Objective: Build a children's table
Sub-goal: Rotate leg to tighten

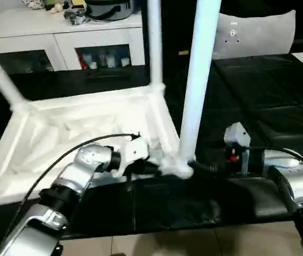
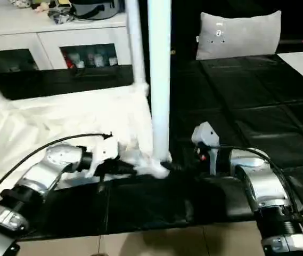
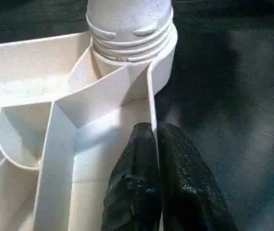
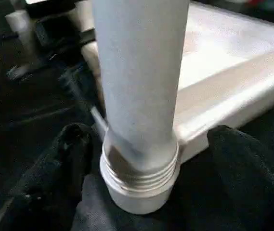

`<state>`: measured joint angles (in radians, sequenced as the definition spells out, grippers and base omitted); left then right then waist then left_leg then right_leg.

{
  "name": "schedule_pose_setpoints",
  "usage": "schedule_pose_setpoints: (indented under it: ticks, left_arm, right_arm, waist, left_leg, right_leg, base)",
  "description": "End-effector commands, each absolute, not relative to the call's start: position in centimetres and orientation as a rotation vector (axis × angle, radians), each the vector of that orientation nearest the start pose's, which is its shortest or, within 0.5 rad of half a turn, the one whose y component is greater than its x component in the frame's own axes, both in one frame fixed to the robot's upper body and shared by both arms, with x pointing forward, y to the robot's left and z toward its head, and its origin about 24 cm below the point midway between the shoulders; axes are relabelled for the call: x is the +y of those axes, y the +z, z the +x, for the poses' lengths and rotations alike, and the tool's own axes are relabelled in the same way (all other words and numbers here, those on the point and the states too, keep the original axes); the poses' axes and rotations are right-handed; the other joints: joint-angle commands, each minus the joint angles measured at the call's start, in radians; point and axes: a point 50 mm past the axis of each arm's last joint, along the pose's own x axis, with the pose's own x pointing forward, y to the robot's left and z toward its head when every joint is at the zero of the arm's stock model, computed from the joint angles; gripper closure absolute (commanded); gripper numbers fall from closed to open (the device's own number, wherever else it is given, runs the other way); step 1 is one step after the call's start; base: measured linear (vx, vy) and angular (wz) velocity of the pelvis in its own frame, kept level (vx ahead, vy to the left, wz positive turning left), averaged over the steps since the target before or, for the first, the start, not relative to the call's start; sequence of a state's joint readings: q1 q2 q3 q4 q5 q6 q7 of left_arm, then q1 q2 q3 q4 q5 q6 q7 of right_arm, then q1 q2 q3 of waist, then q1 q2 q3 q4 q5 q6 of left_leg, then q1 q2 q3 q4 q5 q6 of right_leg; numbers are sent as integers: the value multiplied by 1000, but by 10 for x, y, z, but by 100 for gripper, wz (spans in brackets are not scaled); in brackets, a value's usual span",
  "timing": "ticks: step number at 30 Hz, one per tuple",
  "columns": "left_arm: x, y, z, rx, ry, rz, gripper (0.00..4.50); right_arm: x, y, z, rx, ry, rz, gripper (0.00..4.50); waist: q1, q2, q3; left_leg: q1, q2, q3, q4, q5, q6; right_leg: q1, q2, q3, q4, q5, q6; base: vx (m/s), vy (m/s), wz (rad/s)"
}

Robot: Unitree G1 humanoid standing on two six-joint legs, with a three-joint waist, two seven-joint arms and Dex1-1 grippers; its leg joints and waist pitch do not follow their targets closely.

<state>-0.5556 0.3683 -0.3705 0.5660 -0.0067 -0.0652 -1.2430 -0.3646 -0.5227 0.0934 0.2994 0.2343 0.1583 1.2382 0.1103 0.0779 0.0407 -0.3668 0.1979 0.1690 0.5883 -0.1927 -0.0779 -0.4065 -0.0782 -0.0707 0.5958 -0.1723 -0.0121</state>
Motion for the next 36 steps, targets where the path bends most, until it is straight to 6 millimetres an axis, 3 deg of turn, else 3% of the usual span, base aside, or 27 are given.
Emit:
schedule_pose_setpoints:
  ticks: [1,3,10,21,22,28,32,36]
  left_arm:
    - [114,45,292,366,-1618,539,450]
    - [119,45,288,395,-1684,564,450]
    - [124,47,283,406,-1747,580,450]
    - [124,45,281,410,-1754,562,450]
    - [123,45,281,409,-1753,562,450]
    - [122,45,282,413,-1732,528,450]
    - [113,45,290,418,-1597,484,450]
    - [99,46,298,426,-1471,384,450]
  right_arm:
    - [-185,78,288,271,1293,-200,64]
    - [-180,77,287,286,1362,-167,89]
    - [-172,77,284,301,1465,-119,141]
    - [-157,72,285,277,1502,-81,235]
    - [-156,71,285,279,1509,-74,243]
    - [-157,70,280,304,1536,-33,257]
    - [-153,74,282,234,1429,53,258]
    - [-144,71,290,239,1231,63,258]
  waist:
    - [-2,-20,-64]
    - [5,-23,-65]
    - [5,-24,-65]
    - [4,-26,-64]
    - [3,-30,-63]
    - [4,-28,-65]
    - [6,-28,-64]
    - [-1,-26,-57]
  left_leg:
    - [3,30,0,-57,-146,102]
    - [4,30,0,-57,-148,101]
    - [5,32,-1,-60,-156,87]
    - [4,30,0,-60,-154,78]
    - [2,29,-1,-61,-157,76]
    - [5,31,-1,-60,-146,76]
    - [6,30,1,-59,-137,76]
    - [6,23,-2,-64,-184,46]
  right_leg:
    - [54,-61,38,-67,-234,-210]
    - [54,-61,38,-64,-239,-215]
    - [55,-61,39,-61,-223,-220]
    - [54,-62,38,-65,-265,-205]
    - [55,-61,38,-66,-278,-198]
    - [53,-61,39,-64,-264,-200]
    - [52,-60,40,-64,-249,-207]
    - [51,-61,37,-80,-398,-155]
  base:
    - [0,0,0]
    - [0,0,0]
    - [0,0,0]
    - [0,0,0]
    - [0,0,0]
    - [0,0,0]
    - [0,0,0]
    - [0,0,0]
